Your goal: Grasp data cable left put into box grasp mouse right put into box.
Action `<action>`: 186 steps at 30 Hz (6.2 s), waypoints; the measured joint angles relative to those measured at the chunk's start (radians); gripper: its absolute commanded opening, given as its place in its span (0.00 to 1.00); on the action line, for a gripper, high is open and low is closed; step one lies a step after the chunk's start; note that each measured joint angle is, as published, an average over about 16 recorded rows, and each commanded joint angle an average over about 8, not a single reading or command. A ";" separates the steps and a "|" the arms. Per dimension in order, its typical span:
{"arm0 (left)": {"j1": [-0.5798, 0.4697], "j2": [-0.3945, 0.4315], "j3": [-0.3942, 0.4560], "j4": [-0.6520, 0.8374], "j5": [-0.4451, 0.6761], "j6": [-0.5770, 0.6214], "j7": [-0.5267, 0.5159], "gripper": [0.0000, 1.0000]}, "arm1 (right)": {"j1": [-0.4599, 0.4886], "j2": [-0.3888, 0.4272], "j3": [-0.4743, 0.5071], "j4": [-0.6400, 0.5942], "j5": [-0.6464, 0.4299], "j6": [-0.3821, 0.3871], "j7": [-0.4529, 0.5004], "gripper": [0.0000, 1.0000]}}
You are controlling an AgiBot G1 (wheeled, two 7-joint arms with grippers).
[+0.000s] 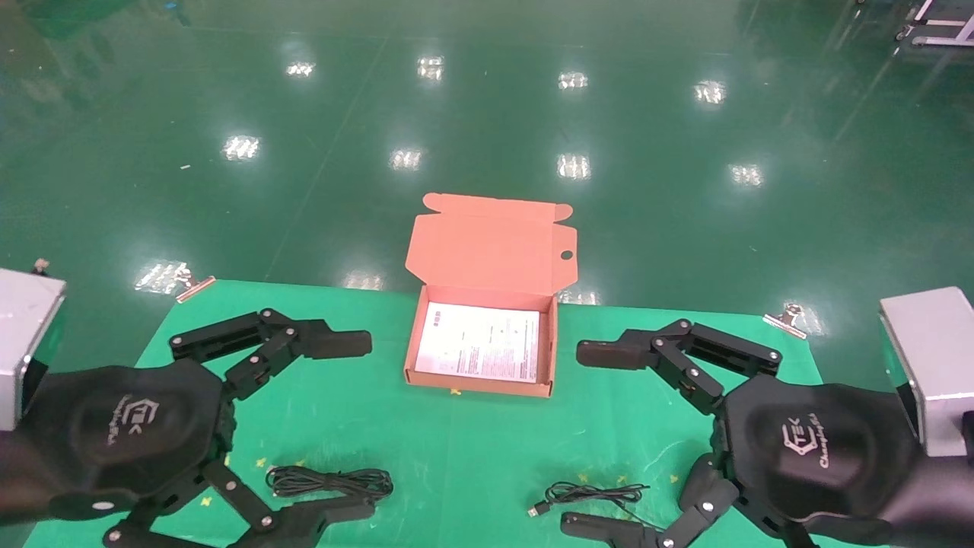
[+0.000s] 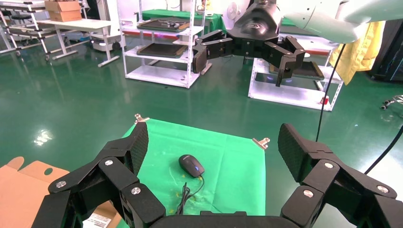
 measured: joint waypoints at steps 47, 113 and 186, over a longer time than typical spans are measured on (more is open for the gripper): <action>-0.412 0.168 0.431 0.097 0.660 0.076 -0.172 1.00 | 0.379 -0.093 -0.348 0.073 -0.672 -0.052 -0.435 1.00; -0.486 0.648 0.661 1.036 1.121 -0.368 0.170 0.00 | 0.272 -0.469 -0.630 -0.325 -1.348 0.347 -0.270 0.00; -0.579 0.564 0.635 0.885 1.107 -0.356 0.146 0.00 | 0.371 -0.311 -0.501 -0.200 -1.226 0.323 -0.173 0.00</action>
